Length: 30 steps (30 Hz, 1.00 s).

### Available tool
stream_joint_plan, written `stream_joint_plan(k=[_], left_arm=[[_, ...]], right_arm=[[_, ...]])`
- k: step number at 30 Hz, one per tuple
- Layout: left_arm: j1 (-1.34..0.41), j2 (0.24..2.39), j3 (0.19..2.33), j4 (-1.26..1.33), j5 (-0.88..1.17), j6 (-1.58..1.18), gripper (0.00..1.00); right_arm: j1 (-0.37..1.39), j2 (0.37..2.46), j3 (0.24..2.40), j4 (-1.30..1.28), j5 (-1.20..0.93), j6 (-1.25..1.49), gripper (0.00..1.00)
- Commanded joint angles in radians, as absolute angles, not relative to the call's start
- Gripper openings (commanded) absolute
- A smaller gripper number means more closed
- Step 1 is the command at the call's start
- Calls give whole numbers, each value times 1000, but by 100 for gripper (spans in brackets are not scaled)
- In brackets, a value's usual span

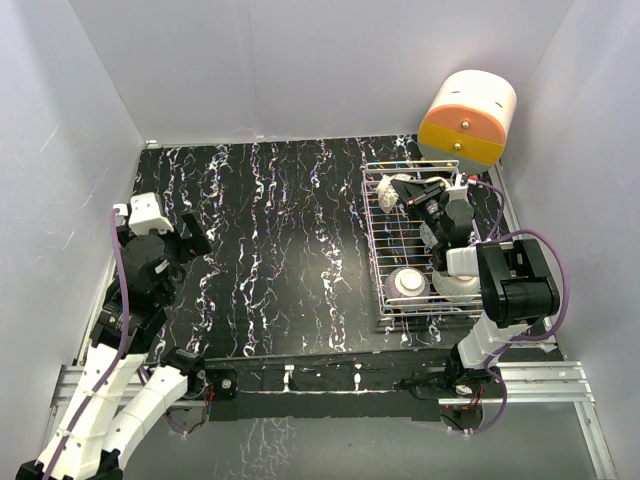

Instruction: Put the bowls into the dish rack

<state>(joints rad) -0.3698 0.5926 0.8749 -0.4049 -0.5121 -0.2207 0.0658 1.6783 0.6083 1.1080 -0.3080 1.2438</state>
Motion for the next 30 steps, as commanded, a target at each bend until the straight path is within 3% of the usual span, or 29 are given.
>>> stream_joint_plan(k=[1,14,30], left_arm=[[-375,599,889,-401,-514,-219,97],[-374,589,890,-411,-524,-215,97],[-374,592,868,-398,-495,-235,97]], right_arm=[[84,1655,604,1189,-218,1218,8],[197,1593,608,946,24,1228,9],[209,1460,472,826,78,1230,10]])
